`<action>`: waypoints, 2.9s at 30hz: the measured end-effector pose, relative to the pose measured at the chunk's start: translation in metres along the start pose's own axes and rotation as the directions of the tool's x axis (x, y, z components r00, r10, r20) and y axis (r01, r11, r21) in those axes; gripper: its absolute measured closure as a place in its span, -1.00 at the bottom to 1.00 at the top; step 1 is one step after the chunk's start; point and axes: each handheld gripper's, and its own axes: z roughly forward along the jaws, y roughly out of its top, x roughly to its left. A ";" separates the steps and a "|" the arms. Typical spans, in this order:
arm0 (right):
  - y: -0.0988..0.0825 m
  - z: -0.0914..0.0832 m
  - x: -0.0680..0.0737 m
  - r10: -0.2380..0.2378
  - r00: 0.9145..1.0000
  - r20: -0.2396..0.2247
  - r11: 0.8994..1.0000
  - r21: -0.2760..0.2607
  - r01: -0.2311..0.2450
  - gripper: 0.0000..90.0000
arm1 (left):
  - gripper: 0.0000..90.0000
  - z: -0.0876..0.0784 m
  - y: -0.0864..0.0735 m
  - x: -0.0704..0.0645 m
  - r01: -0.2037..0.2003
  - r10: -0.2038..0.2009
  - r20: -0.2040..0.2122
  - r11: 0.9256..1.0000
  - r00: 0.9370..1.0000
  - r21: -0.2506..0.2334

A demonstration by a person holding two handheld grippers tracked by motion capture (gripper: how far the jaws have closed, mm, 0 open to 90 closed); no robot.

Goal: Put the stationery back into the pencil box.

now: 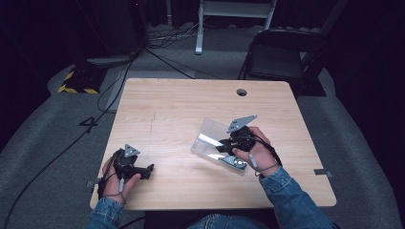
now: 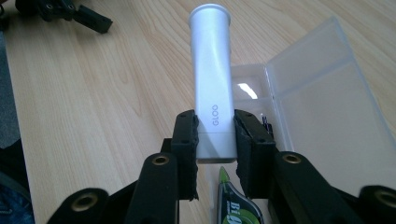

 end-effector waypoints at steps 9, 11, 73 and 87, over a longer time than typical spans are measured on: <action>-0.008 0.011 -0.008 0.020 1.000 0.011 0.996 0.088 -0.021 0.59 | -0.99 0.000 0.000 0.000 0.000 0.000 0.000 1.000 1.000 0.000; -0.010 0.013 -0.010 0.021 1.000 0.010 0.995 0.102 -0.022 0.59 | -0.99 0.000 0.000 0.000 0.000 0.000 0.000 1.000 1.000 0.000; -0.034 0.050 -0.034 0.089 0.994 0.057 0.979 0.179 -0.098 0.55 | -0.99 0.000 0.000 0.000 0.000 0.000 0.000 1.000 1.000 0.000; -0.034 0.049 -0.033 0.078 0.995 0.064 0.981 0.173 -0.088 0.52 | -0.99 0.000 0.000 0.000 0.000 0.000 0.000 1.000 1.000 0.000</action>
